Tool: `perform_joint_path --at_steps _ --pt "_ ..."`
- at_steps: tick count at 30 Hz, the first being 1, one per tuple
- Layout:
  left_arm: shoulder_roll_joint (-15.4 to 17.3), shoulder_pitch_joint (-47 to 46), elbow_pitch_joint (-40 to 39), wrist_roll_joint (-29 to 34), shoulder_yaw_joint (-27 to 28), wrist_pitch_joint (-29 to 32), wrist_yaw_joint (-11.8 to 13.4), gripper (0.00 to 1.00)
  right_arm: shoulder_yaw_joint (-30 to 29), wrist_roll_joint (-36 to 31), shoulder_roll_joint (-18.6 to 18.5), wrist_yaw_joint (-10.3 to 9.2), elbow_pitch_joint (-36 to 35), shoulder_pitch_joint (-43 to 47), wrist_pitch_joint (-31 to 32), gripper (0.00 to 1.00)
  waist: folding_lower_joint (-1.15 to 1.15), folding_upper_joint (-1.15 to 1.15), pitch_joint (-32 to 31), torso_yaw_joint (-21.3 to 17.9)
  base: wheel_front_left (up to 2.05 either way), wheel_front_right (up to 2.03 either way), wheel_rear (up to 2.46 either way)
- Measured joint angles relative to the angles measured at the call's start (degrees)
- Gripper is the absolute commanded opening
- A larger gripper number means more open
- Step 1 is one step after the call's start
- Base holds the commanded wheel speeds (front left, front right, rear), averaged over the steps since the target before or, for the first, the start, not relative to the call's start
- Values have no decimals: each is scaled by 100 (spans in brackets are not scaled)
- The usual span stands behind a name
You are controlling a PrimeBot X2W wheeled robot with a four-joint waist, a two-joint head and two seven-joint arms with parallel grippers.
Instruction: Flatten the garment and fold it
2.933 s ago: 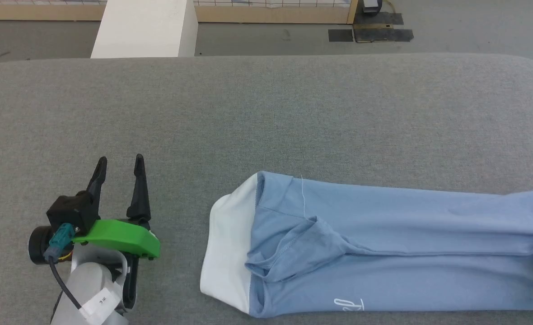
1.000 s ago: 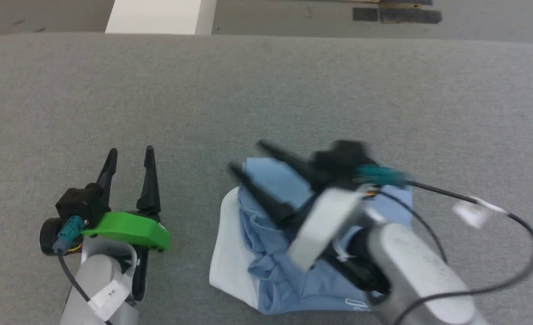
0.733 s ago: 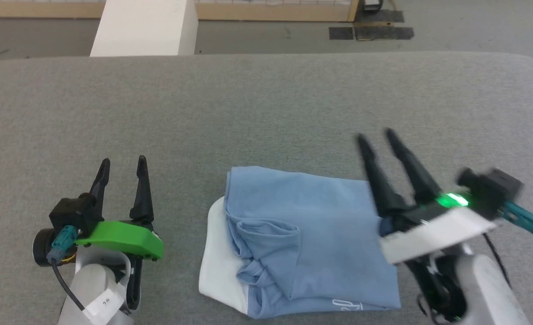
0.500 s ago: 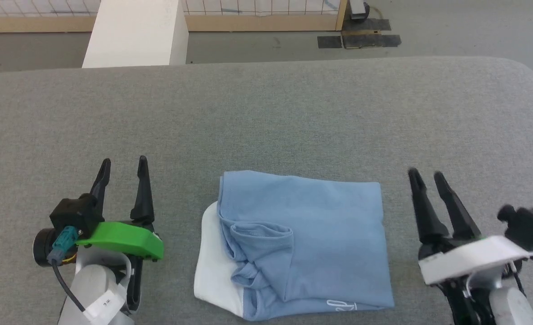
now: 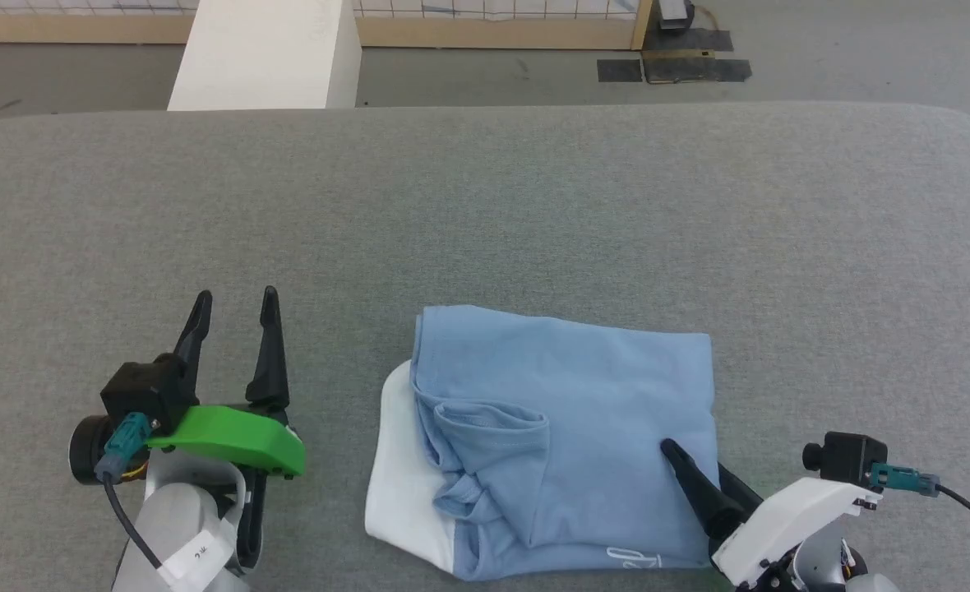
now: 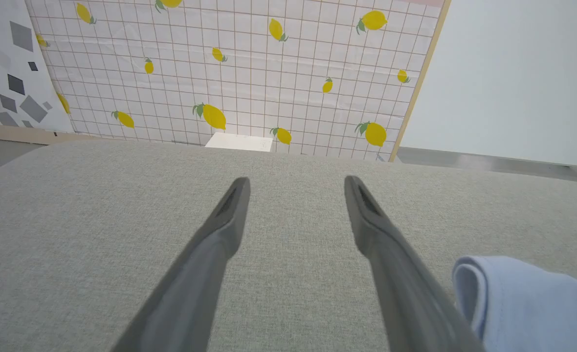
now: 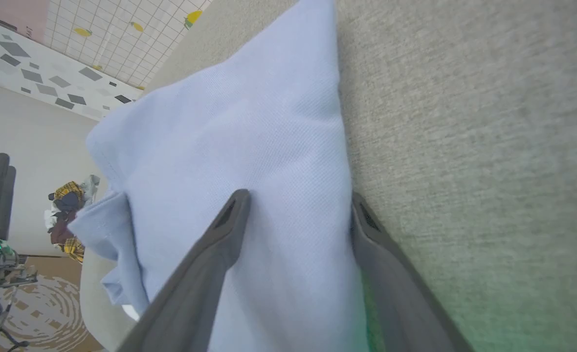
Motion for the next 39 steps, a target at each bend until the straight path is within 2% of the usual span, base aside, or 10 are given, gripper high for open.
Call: perform_joint_path --at_steps 5,6,8,9,16,20,23,26,31,39 --pt "-24 39 15 2 -10 0 -4 100 45 145 -18 1 305 -201 254 100 0 0 -7 64 0 0 0" --pt "-35 58 16 5 -13 0 -4 100 45 145 -15 2 358 -238 264 74 0 0 -11 74 0 0 0" --pt "-51 86 33 7 -11 -1 -4 100 54 146 -20 2 438 -305 320 13 0 0 -25 85 0 0 0" --pt "-51 90 37 7 -7 0 -5 100 70 144 -21 2 471 -333 338 0 0 0 -33 87 0 0 0" --pt "-53 191 33 7 109 -1 -4 100 258 -550 -18 -1 210 -509 678 0 0 0 -89 -34 0 0 0" --pt "-46 210 -24 5 188 -1 -4 100 582 -2315 -102 0 -612 -953 1241 0 0 0 -79 -215 0 0 0" --pt "-29 215 -86 7 248 -1 -3 100 1083 -3362 -622 1 -1161 -1457 1561 0 0 0 -45 -400 0 0 0" --pt "-12 205 -178 9 302 -5 3 100 1423 -3876 -1276 1 -1357 -1884 1722 0 0 0 12 -608 0 0 0" --pt "13 151 -359 66 302 -5 31 100 1323 -4072 -1855 3 -1227 -2415 1771 0 0 0 155 -1005 0 0 0" --pt "143 -147 -557 226 224 5 63 100 792 -4155 -2239 3 -265 -2813 1406 0 0 0 509 -1605 0 0 0"
